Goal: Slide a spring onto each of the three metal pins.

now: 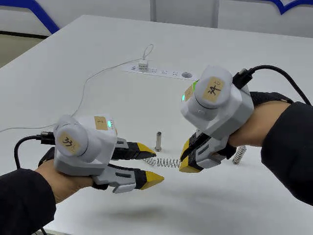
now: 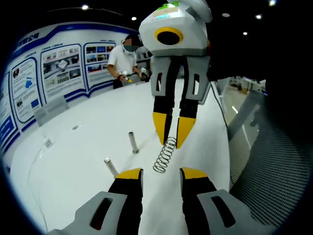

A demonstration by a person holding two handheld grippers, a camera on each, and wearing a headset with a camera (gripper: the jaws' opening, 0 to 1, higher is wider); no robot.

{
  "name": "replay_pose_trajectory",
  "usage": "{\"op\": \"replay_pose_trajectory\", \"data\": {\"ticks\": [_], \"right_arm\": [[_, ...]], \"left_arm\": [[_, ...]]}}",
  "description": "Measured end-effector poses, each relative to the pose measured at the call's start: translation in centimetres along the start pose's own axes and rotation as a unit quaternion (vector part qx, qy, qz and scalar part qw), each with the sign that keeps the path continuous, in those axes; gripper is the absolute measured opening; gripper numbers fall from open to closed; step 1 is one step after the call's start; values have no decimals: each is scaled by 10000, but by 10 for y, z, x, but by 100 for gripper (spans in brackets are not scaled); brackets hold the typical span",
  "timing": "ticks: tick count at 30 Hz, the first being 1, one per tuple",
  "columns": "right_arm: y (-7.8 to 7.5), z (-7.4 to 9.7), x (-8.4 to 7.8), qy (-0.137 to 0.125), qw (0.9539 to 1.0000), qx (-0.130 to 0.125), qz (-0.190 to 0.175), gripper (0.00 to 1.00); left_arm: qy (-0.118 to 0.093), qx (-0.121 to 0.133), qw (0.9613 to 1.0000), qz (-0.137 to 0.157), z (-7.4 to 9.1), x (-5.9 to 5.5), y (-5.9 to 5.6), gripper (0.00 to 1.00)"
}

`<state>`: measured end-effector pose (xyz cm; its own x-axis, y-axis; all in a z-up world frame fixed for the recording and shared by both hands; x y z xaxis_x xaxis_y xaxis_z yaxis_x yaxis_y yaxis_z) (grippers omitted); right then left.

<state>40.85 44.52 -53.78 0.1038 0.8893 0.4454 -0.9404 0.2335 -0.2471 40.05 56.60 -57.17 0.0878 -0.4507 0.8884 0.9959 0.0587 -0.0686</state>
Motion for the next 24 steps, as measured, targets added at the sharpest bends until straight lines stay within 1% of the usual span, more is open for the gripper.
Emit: {"op": "replay_pose_trajectory", "data": {"ticks": [7, 11, 15, 21, 24], "right_arm": [[5, -1, 3, 73, 9999, 76, 127, 11], [7, 1, 5, 71, 9998, 103, 160, 11], [8, 3, 7, 64, 9998, 87, 195, 11], [7, 10, 12, -43, 9997, -2, 249, 11], [6, 14, 20, -220, 9994, -61, 248, 11]], "left_arm": [[33, -91, 9998, -185, -3, 1, -4, 21], [63, -140, 9995, -263, -5, 1, -5, 13], [112, -151, 9994, -285, -6, -1, -5, 13], [138, -156, 9994, -287, -7, -1, -6, 12], [147, -180, 9993, -284, -7, -2, -6, 12]]}}
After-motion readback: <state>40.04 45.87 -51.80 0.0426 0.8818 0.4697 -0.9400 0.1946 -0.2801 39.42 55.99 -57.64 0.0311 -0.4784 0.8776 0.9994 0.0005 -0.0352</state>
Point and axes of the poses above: the centre of the closed fingertips' face, and the gripper's own axes: z roughly backward along the fingers, y roughly to its left, x roughly out of its top, the point moved 8 cm from there along z, roughly backward along the fingers, and after that the axes turned 14 degrees about -x, right-handed, at the moved point
